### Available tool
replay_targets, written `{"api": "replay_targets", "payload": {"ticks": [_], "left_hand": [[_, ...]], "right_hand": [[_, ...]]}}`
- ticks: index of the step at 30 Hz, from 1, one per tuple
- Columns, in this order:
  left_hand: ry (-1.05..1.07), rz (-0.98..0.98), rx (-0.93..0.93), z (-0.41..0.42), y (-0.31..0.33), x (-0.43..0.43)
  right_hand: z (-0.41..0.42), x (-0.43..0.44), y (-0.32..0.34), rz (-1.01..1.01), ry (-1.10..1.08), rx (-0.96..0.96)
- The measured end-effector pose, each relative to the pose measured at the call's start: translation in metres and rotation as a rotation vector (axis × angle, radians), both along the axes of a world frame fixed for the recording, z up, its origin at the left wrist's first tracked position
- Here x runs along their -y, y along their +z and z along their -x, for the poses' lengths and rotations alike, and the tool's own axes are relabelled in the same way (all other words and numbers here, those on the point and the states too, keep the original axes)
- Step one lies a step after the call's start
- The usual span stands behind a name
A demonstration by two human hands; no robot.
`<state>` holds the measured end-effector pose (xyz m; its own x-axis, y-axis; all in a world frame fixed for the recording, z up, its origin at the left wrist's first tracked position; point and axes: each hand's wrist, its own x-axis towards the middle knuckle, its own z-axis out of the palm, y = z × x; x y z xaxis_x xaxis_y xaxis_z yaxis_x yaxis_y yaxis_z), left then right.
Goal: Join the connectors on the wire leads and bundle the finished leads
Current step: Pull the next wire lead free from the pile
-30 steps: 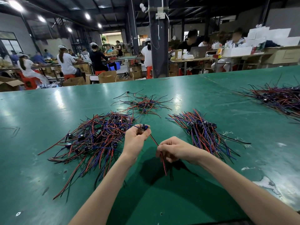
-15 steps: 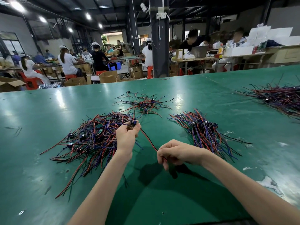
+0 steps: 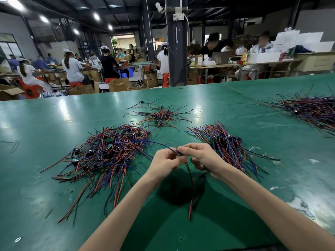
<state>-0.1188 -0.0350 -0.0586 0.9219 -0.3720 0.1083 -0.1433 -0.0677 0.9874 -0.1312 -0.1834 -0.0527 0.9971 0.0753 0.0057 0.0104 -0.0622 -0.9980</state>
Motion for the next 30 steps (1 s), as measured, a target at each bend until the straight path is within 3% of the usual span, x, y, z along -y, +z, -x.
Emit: {"api": "replay_targets", "payload": {"ticks": [6, 14, 23, 30], "left_hand": [[-0.056, 0.102, -0.161, -0.003, 0.006, -0.006], [0.103, 0.012, 0.038, -0.007, -0.003, -0.007], [0.119, 0.293, -0.164, -0.013, -0.005, -0.008], [0.120, 0.276, -0.112, -0.012, -0.004, -0.009]], "right_hand": [[-0.001, 0.000, -0.001, -0.050, -0.050, 0.019], [0.002, 0.001, -0.002, -0.058, -0.023, 0.042], [0.002, -0.001, -0.001, -0.019, -0.013, 0.018], [0.005, -0.005, -0.002, 0.065, -0.003, 0.036]]}}
